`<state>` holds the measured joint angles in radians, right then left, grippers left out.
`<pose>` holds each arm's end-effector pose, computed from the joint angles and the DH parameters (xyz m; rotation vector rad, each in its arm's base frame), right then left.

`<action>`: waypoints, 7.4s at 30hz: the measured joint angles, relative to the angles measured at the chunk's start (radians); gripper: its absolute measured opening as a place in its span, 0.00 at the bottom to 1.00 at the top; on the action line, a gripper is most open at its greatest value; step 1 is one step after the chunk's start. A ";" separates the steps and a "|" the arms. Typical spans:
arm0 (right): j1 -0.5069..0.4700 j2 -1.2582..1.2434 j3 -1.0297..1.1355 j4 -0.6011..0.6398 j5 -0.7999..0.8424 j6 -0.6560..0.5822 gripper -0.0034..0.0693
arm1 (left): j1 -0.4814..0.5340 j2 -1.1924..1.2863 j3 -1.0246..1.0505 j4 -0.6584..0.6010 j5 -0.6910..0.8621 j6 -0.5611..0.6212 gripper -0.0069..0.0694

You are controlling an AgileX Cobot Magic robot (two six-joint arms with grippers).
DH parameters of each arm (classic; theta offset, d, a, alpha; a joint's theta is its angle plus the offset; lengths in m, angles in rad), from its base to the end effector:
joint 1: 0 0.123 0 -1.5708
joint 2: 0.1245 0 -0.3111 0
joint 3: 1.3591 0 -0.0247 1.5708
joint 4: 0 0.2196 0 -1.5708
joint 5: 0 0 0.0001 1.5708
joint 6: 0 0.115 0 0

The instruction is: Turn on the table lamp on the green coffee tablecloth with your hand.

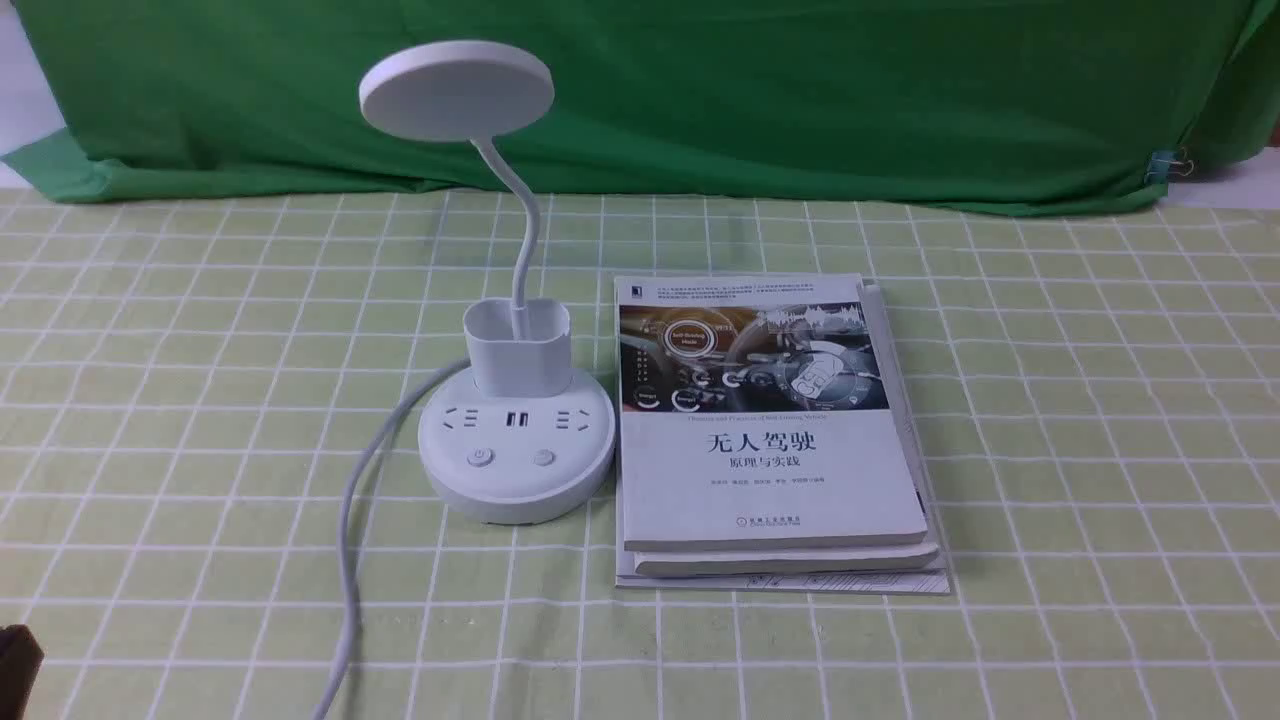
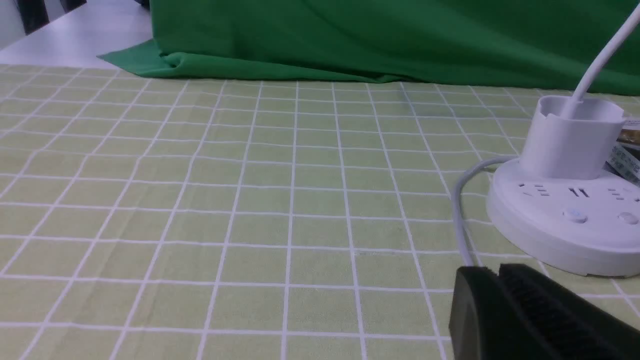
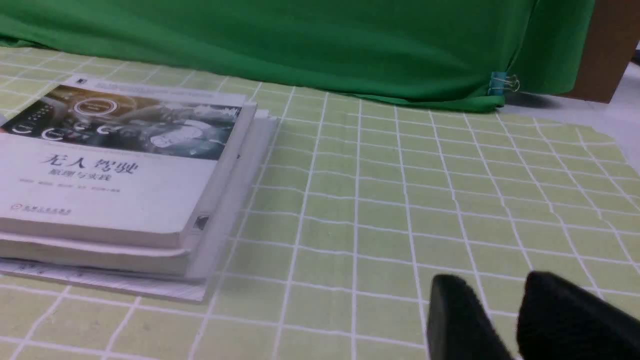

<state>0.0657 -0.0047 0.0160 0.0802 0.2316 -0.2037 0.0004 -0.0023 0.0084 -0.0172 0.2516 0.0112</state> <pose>0.0216 0.0035 0.1836 -0.1784 1.7166 -0.0284 0.0214 -0.0005 0.1837 -0.0020 1.7413 -0.0074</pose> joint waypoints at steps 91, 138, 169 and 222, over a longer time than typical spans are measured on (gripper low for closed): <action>0.000 0.000 0.000 0.000 0.000 0.000 0.38 | -0.440 1.612 -1.064 0.017 0.340 -0.094 0.12; 0.000 0.000 0.000 0.000 0.000 0.000 0.38 | -0.477 1.903 -1.239 0.055 0.249 -0.140 0.12; 0.000 0.000 0.000 0.000 0.000 0.000 0.38 | -0.463 1.911 -1.240 0.007 0.281 -0.147 0.12; 0.000 0.000 0.000 0.000 0.000 0.000 0.38 | -0.460 0.106 -0.419 -0.053 0.270 -0.138 0.12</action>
<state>0.0657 -0.0047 0.0160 0.0802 0.2316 -0.2037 -0.4598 0.1035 -0.4103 -0.0699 0.5220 -0.1271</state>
